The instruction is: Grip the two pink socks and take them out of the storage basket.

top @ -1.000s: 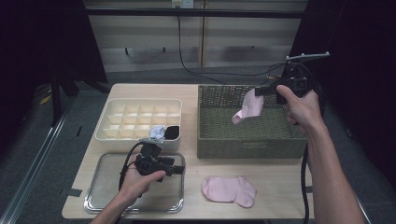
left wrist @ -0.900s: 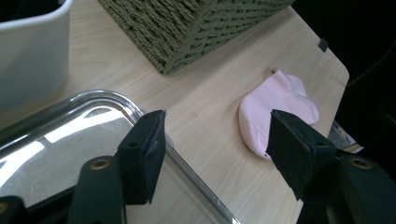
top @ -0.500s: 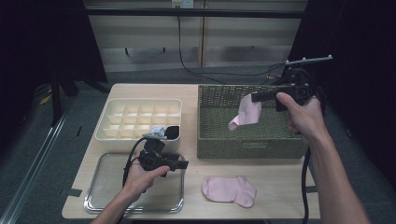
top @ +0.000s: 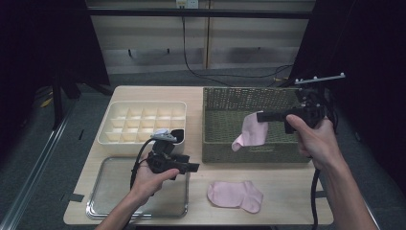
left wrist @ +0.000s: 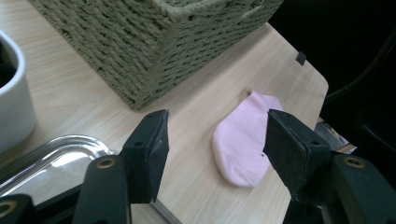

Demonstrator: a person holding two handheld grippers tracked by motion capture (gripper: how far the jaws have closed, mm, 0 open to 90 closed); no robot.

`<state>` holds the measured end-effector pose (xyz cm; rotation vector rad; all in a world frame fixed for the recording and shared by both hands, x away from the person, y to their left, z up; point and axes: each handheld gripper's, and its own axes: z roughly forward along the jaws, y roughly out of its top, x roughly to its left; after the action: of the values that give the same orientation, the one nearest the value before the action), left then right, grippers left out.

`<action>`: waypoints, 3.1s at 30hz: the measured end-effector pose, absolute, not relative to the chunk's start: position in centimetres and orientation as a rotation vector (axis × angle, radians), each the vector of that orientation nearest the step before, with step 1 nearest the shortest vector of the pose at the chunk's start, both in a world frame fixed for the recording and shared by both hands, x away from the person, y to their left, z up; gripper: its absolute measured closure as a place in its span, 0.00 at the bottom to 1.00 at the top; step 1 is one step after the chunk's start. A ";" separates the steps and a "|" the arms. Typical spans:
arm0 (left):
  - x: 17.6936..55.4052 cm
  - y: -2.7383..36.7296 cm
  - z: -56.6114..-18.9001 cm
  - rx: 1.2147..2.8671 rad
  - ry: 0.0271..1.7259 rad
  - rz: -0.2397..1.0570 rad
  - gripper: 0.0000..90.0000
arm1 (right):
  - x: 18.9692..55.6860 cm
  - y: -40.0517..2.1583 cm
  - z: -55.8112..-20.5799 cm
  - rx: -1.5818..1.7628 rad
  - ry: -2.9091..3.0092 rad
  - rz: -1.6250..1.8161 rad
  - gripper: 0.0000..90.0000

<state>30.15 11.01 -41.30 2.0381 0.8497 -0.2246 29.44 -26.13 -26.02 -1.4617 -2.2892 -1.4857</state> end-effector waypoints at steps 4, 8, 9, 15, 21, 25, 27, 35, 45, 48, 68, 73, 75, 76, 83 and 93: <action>30.0 10.8 -41.2 2.043 0.845 -0.228 0.44 | 28.7 -26.2 -26.4 -1.453 -2.290 -1.488 0.96; 29.6 10.0 -41.1 2.056 0.829 -0.246 0.43 | 27.7 -26.1 -27.0 -1.433 -2.308 -1.472 0.96; 29.6 10.0 -41.1 2.056 0.829 -0.246 0.43 | 27.7 -26.1 -27.0 -1.433 -2.308 -1.472 0.96; 29.2 9.2 -41.2 2.073 0.803 -0.251 0.45 | 26.5 -26.5 -29.1 -1.447 -2.285 -1.464 0.96; 28.9 8.7 -41.8 2.087 0.796 -0.260 0.47 | 25.6 -26.9 -31.3 -1.467 -2.249 -1.450 0.96; 28.9 8.6 -42.2 2.096 0.808 -0.263 0.47 | 25.0 -27.4 -32.6 -1.508 -2.236 -1.425 0.96; 28.9 8.8 -42.2 2.097 0.811 -0.264 0.47 | 24.6 -27.6 -33.2 -1.514 -2.231 -1.414 0.96; 29.1 9.2 -42.9 2.101 0.827 -0.270 0.47 | 22.4 -29.0 -34.3 -1.569 -2.242 -1.394 0.96; 29.1 9.2 -43.4 2.114 0.842 -0.271 0.46 | 22.0 -28.4 -36.9 -1.589 -2.279 -1.266 0.96; 29.1 9.3 -43.5 2.115 0.846 -0.268 0.46 | 22.8 -27.0 -38.2 -1.564 -2.278 -1.228 0.96; 29.4 9.5 -44.3 2.129 0.862 -0.288 0.45 | 26.5 -19.5 -44.0 -1.434 -2.266 -1.190 0.89; 29.5 9.4 -44.6 2.137 0.866 -0.294 0.45 | 26.5 -19.5 -43.9 -1.421 -2.263 -1.229 0.83; 29.5 9.4 -44.6 2.139 0.866 -0.293 0.45 | 26.4 -19.7 -43.7 -1.420 -2.264 -1.241 0.82; 29.5 9.3 -44.6 2.138 0.869 -0.294 0.45 | 26.3 -19.9 -43.5 -1.426 -2.259 -1.249 0.82; 29.7 8.7 -45.1 2.144 0.872 -0.308 0.47 | 25.2 -22.5 -43.2 -1.493 -2.264 -1.250 0.85; 29.1 5.1 -45.7 2.187 0.785 -0.343 0.57 | 23.7 -26.8 -46.3 -1.680 -2.215 -1.189 0.83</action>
<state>29.15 5.10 -45.66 2.1872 0.7850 -0.3426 23.68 -26.75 -46.31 -1.6802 -2.2152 -1.1888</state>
